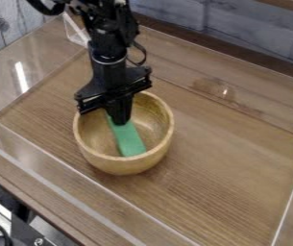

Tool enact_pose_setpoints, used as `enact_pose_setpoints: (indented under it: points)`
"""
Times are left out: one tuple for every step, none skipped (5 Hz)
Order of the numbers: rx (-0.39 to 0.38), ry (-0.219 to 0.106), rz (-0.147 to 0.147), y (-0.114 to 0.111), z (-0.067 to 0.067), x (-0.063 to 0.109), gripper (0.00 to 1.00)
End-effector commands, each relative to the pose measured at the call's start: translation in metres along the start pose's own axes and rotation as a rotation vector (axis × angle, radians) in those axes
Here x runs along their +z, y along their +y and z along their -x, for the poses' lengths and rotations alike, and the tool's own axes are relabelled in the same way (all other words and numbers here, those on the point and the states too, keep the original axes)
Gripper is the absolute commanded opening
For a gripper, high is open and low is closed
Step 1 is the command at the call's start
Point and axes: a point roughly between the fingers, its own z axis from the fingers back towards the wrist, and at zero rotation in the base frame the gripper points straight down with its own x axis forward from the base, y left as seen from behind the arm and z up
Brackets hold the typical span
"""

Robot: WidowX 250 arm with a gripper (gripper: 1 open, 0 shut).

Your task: Move green object from inside the wooden bowl to the table next to it

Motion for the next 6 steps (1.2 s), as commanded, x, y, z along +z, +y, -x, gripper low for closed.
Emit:
enact_pose_setpoints:
  points:
    - [-0.063,0.023,0.04,-0.006,-0.008,0.024,0.0]
    - [-0.064,0.065,0.066,-0.013,0.0,0.049,0.0]
    - [-0.075,0.115,0.093,-0.021,0.013,0.076,0.0]
    - [-0.091,0.156,0.106,-0.03,0.032,0.094,0.0]
    - [-0.033,0.165,0.103,-0.024,0.033,0.105,0.0]
    - [0.023,0.165,0.095,-0.015,0.031,0.108,0.0]
